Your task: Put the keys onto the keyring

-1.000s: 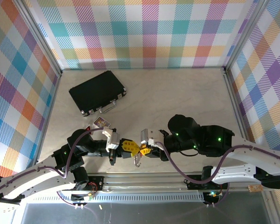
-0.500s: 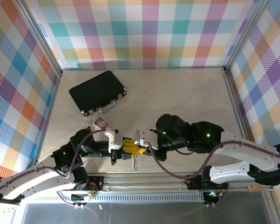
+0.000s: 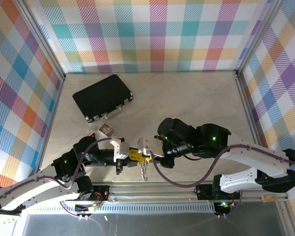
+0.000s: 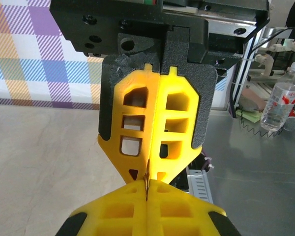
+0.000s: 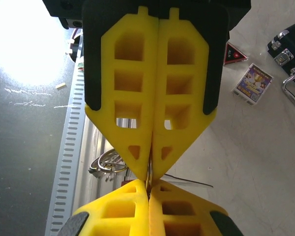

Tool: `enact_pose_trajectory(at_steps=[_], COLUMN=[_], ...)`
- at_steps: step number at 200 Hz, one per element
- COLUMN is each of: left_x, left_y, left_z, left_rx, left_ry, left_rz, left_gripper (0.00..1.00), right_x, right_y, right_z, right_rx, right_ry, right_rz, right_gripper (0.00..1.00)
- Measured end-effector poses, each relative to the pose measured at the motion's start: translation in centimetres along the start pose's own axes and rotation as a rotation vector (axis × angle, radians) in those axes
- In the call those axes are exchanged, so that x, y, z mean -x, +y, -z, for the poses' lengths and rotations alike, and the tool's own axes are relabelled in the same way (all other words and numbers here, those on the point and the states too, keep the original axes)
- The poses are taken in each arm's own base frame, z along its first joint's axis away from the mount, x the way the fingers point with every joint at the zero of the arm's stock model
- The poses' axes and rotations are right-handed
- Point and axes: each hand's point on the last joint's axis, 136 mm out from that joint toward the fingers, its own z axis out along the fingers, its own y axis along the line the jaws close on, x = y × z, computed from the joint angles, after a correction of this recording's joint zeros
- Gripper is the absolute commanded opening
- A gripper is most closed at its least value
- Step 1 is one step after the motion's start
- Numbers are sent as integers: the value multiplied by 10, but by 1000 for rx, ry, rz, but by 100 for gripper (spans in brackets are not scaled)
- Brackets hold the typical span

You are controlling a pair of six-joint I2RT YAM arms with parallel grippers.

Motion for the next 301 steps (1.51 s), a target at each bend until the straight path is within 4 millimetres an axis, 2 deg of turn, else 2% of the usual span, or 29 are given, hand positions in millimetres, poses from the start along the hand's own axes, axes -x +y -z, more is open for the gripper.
enact_pose_trajectory(at_steps=[23,66,96,131,156,213,255,283,301], left_x=[7,29,36,40,44,44,44,44,45], left_y=[-4,-13,-15,-16,-16,-18,-18,-18,-18], left_z=[0,3,7,9,9,10,10,10,10], left_rx=[-27,-79,-89,-93,-94,-101,-103,-103,-104], left_ry=[-38,-156,-203,-225,-239,-242,-240,-240,-244], left_rz=[20,44,59,70,66,63,64,65,69], left_gripper=[0,0,0,0,0,0,0,0,0], right_x=[4,16,25,24,24,23,20,18,18], right_y=[4,9,10,12,12,11,11,10,9], right_z=[6,23,26,25,26,27,23,22,23], right_rx=[5,-2,4,9,9,1,-3,-10,-20], right_ry=[-60,-185,-221,-224,-228,-227,-222,-221,-222], right_rz=[5,15,16,12,13,1,-5,-11,-14], right_gripper=[9,10,15,21,20,6,7,13,20])
